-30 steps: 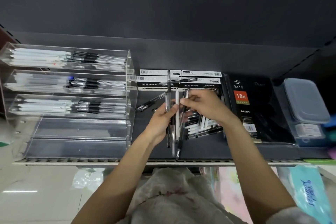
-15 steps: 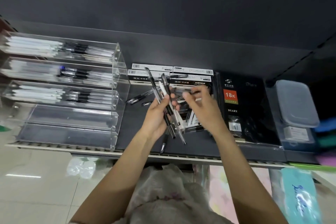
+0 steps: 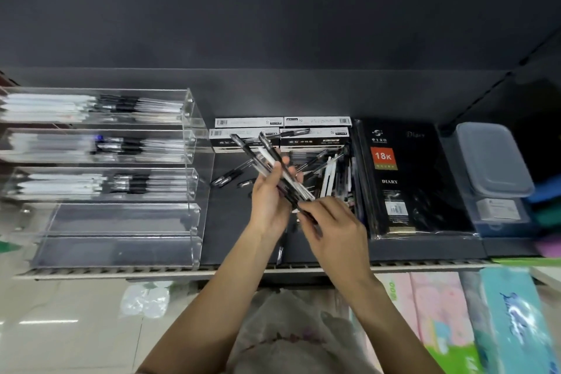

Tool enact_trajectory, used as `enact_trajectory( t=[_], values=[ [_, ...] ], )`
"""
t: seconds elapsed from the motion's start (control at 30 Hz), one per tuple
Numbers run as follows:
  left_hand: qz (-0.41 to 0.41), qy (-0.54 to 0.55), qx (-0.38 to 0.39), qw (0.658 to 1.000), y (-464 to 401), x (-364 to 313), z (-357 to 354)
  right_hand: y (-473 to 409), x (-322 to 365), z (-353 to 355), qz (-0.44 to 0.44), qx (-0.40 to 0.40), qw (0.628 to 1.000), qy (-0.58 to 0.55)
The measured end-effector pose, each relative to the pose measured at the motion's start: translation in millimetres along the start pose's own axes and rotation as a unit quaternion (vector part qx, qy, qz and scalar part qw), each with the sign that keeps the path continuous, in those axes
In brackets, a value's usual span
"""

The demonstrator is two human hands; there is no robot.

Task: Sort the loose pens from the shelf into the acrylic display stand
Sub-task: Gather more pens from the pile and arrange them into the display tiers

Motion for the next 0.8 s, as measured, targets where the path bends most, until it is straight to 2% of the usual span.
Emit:
enact_trajectory(
  t=[0.13,0.2,0.23,0.3,0.37,0.43,0.53,0.6,0.7,0.8],
  values=[
    [0.050,0.082,-0.022,0.995,-11,3,10,13,-11,21,-0.011,-0.003,0.999,-0.046],
    [0.047,0.068,-0.034,0.996,-21,-7,14,13,-27,37,-0.070,-0.011,0.988,-0.139],
    [0.052,0.040,-0.032,0.997,-24,-11,14,12,-37,44,-0.118,-0.011,0.971,-0.210],
    [0.062,-0.066,-0.026,0.996,-25,-12,15,3,-54,51,-0.207,0.001,0.913,-0.352],
    [0.073,-0.185,-0.013,0.980,-21,-8,14,-13,-63,50,-0.254,0.039,0.872,-0.416],
    [0.091,-0.250,0.019,0.964,-16,0,11,-37,-59,38,-0.247,0.110,0.871,-0.410],
    [0.093,-0.369,0.080,0.921,-4,14,3,-65,-53,12,-0.190,0.198,0.913,-0.301],
    [0.091,-0.403,0.099,0.905,3,19,0,-78,-51,-3,-0.153,0.231,0.936,-0.218],
    [0.102,-0.378,0.125,0.912,10,18,-4,-94,-46,-6,-0.122,0.226,0.952,-0.165],
    [0.086,-0.419,0.116,0.897,10,13,0,-99,-47,-9,-0.126,0.180,0.964,-0.151]
  ],
)
Point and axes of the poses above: each hand's wrist, its own y-axis away from the middle knuckle, its own z-axis out of the back of the hand, x = y × z, the point moved 7 cm from there along -y, towards the middle knuckle, and after that the axes turned 9 degrees about y, right-handed, at the moved point
